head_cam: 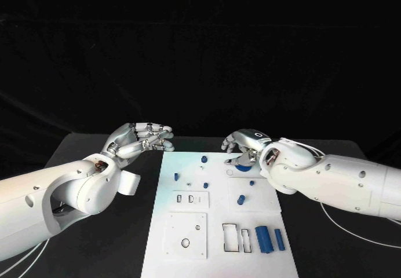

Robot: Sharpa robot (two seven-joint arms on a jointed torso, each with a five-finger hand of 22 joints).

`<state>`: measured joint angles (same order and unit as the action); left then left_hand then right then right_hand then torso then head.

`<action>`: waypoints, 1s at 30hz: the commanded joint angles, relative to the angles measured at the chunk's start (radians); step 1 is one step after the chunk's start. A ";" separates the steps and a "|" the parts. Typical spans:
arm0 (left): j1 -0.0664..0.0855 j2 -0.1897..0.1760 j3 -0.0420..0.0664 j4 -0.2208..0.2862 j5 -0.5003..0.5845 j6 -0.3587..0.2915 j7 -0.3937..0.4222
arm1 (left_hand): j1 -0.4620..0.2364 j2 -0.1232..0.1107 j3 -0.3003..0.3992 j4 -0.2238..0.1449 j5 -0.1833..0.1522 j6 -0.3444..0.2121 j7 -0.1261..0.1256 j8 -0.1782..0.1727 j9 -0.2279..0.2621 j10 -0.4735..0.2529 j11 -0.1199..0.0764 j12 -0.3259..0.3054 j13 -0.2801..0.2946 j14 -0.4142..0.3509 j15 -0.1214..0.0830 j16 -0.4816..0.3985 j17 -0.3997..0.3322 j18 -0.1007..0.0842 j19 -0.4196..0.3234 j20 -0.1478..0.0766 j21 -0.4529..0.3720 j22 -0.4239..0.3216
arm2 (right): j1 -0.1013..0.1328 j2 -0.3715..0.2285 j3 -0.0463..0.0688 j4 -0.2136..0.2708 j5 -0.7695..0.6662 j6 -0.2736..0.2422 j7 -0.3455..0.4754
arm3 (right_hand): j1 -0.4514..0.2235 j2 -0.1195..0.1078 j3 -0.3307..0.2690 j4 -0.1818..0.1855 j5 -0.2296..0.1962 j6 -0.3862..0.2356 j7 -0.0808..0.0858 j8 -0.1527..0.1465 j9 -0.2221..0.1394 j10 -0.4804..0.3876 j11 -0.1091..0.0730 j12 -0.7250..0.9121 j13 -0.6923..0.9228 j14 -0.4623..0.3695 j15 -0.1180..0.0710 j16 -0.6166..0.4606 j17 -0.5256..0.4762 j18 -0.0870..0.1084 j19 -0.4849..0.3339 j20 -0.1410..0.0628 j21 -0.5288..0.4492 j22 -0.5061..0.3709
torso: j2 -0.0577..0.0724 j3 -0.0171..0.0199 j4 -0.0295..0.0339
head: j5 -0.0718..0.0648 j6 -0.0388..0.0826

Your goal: Assemble the parts on the task board

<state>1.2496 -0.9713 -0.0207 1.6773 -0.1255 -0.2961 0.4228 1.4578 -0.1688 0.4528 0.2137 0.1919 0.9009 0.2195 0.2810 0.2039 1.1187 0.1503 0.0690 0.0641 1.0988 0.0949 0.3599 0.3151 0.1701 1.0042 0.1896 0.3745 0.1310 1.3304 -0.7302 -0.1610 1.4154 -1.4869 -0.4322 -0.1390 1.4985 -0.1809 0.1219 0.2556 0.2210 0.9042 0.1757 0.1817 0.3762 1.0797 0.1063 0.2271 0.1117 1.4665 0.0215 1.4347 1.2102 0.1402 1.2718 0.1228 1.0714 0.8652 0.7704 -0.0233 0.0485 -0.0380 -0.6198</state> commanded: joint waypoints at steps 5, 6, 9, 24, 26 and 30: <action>0.001 0.006 0.001 -0.006 -0.001 0.022 0.007 | 0.007 -0.003 0.003 -0.004 -0.003 -0.007 0.001 -0.004 0.002 -0.001 0.005 -0.004 0.001 -0.007 -0.001 -0.006 0.001 0.010 -0.006 0.000 0.006 0.000 | 0.026 -0.112 0.007 0.073 0.164 -0.020 -0.034 | 0.003 -0.029 0.052 0.035 0.009 0.043 -0.026 0.003 -0.002 0.177 -0.040 0.060 0.039 0.045 -0.031 0.023 0.042 -0.013 0.023 -0.025 0.039 0.056 | -0.008 0.0024 -0.0098 | -0.006 0.000; 0.001 0.007 0.001 -0.007 -0.001 0.022 0.007 | 0.007 -0.003 0.003 -0.004 -0.003 -0.007 0.001 -0.004 0.002 -0.001 0.005 -0.004 0.001 -0.007 -0.001 -0.006 0.001 0.010 -0.006 0.000 0.006 0.000 | 0.028 -0.123 0.007 0.078 0.176 -0.009 -0.042 | -0.022 -0.037 0.045 0.036 0.009 0.043 -0.028 0.002 -0.002 0.191 -0.042 0.071 0.052 0.048 -0.033 0.028 0.053 -0.014 0.026 -0.028 0.043 0.063 | -0.009 0.0027 -0.0102 | -0.006 0.000; 0.001 0.010 0.001 -0.010 -0.001 0.025 0.007 | 0.006 -0.003 0.003 -0.004 -0.003 -0.008 0.001 -0.004 0.002 -0.001 0.005 -0.005 0.001 -0.007 -0.001 -0.006 0.001 0.010 -0.006 0.000 0.007 0.000 | 0.033 -0.150 0.008 0.082 0.210 0.042 -0.072 | -0.071 -0.053 -0.024 0.033 0.010 0.000 -0.036 0.036 0.021 0.190 -0.056 0.285 0.255 0.057 -0.049 0.052 0.105 -0.022 0.047 -0.042 0.074 0.111 | -0.010 0.0045 -0.0110 | -0.009 -0.001; 0.001 0.016 0.001 -0.016 -0.001 0.030 0.006 | 0.006 -0.003 0.004 -0.005 -0.003 -0.008 0.001 -0.005 0.002 -0.002 0.005 -0.005 0.001 -0.007 0.000 -0.007 0.002 0.010 -0.007 0.000 0.007 0.000 | 0.021 -0.126 0.006 0.024 0.261 0.166 -0.124 | -0.063 -0.015 -0.143 0.036 0.013 -0.114 -0.018 0.149 0.067 0.366 -0.032 1.213 1.282 0.099 -0.021 0.130 0.334 -0.052 0.116 -0.021 0.198 0.294 | -0.008 0.0030 -0.0098 | -0.012 -0.003; 0.001 0.016 0.001 -0.016 -0.001 0.030 0.006 | 0.006 -0.003 0.004 -0.005 -0.003 -0.008 0.001 -0.005 0.002 -0.002 0.005 -0.005 0.001 -0.007 0.000 -0.007 0.002 0.010 -0.007 0.000 0.007 0.000 | 0.016 -0.116 0.005 0.015 0.263 0.166 -0.124 | -0.061 -0.013 -0.141 0.035 0.013 -0.115 -0.018 0.153 0.068 0.372 -0.032 1.222 1.292 0.100 -0.021 0.131 0.337 -0.053 0.117 -0.020 0.202 0.299 | -0.008 0.0029 -0.0099 | -0.010 -0.004; 0.001 0.015 0.001 -0.015 -0.001 0.030 0.006 | 0.006 -0.003 0.004 -0.005 -0.003 -0.008 0.001 -0.005 0.002 -0.002 0.005 -0.005 0.001 -0.007 0.000 -0.007 0.002 0.010 -0.007 0.000 0.007 0.000 | 0.008 -0.103 0.005 0.002 0.264 0.158 -0.121 | -0.058 -0.009 -0.137 0.035 0.013 -0.114 -0.018 0.158 0.069 0.376 -0.032 1.227 1.300 0.100 -0.021 0.132 0.341 -0.053 0.119 -0.020 0.205 0.303 | -0.008 0.0027 -0.0098 | -0.011 -0.006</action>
<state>1.2493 -0.9577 -0.0210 1.6596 -0.1254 -0.2849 0.4227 1.4578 -0.1688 0.4557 0.2109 0.1918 0.9009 0.2195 0.2811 0.2046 1.1187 0.1503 0.0690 0.0640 1.0988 0.0949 0.3599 0.3163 0.1701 1.0042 0.1896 0.3745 0.1310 1.3400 -0.8361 -0.1563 1.4212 -1.2345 -0.3011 -0.2469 1.4410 -0.1985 -0.0191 0.2911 0.2324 0.7984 0.1587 0.3335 0.4439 1.4477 0.0738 1.4506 1.3083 1.4649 -0.0052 1.5617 1.3081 0.1075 1.3836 0.1007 1.2720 1.1681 0.7625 -0.0202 0.0386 -0.0487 -0.6247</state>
